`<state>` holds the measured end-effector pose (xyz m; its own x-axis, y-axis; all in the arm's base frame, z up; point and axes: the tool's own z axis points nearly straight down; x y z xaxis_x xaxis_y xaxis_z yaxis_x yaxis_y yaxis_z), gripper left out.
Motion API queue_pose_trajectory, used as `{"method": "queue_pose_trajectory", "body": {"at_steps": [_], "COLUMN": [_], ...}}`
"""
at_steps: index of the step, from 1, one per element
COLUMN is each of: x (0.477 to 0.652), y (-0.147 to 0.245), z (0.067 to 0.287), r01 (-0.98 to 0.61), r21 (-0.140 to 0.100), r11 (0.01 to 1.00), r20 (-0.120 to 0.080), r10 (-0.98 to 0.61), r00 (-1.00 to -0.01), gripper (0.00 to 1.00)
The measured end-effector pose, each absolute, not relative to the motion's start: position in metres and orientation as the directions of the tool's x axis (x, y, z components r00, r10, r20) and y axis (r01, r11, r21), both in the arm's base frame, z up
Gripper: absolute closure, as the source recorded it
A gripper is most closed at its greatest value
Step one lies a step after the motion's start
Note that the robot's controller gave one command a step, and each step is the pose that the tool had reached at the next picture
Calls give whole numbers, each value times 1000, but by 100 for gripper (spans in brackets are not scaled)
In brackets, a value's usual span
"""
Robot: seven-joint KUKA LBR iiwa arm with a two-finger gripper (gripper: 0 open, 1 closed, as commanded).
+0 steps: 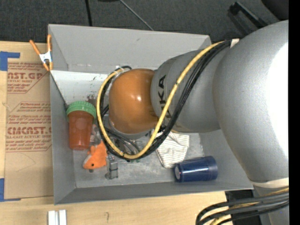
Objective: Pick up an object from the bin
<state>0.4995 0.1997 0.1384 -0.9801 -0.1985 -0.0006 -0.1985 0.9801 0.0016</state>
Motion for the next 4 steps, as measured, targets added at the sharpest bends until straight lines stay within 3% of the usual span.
{"method": "queue_pose_trajectory", "body": {"at_steps": [1,2,4], "x": [510,511,511], "y": [198,206,206], "z": [88,71,72], "r01": [-505,-464,-463], "r21": [-3,2,2], "r11": [863,886,886], "r20": [1,-6,-6], "r10": [-505,-463,-463], "r00": [-863,-886,-886], "gripper": [0,100,100]}}
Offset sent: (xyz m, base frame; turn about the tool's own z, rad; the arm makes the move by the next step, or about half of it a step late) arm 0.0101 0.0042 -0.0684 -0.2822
